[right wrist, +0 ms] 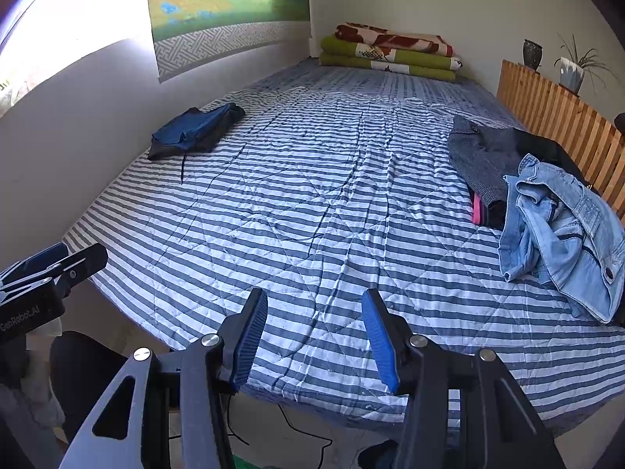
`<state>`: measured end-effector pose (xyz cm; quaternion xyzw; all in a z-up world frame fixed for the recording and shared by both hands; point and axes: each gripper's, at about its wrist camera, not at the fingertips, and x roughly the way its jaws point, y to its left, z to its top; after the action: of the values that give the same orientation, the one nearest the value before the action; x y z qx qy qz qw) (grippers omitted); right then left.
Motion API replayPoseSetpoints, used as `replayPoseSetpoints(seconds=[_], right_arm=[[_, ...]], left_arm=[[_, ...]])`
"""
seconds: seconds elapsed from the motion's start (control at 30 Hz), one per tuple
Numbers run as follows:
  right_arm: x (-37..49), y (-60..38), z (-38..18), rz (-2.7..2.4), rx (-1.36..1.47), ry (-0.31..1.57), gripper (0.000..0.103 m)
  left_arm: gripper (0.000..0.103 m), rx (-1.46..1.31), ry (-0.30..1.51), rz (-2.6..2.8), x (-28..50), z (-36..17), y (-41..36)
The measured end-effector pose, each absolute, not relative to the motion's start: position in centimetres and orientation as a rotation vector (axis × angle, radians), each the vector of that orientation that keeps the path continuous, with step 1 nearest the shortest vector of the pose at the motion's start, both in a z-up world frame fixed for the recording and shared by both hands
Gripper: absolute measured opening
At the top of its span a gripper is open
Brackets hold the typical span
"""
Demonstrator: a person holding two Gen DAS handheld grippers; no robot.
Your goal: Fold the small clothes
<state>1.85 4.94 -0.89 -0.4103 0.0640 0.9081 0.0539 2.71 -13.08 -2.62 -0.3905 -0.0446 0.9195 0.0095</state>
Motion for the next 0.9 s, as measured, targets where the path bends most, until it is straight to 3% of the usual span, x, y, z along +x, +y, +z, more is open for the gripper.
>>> replayPoseSetpoints(seconds=[0.9], right_arm=[[1.81, 5.37, -1.77, 2.733, -1.273, 0.242, 0.047]], left_arm=[[0.094, -1.239, -0.1, 2.858, 2.29, -3.11, -12.5]])
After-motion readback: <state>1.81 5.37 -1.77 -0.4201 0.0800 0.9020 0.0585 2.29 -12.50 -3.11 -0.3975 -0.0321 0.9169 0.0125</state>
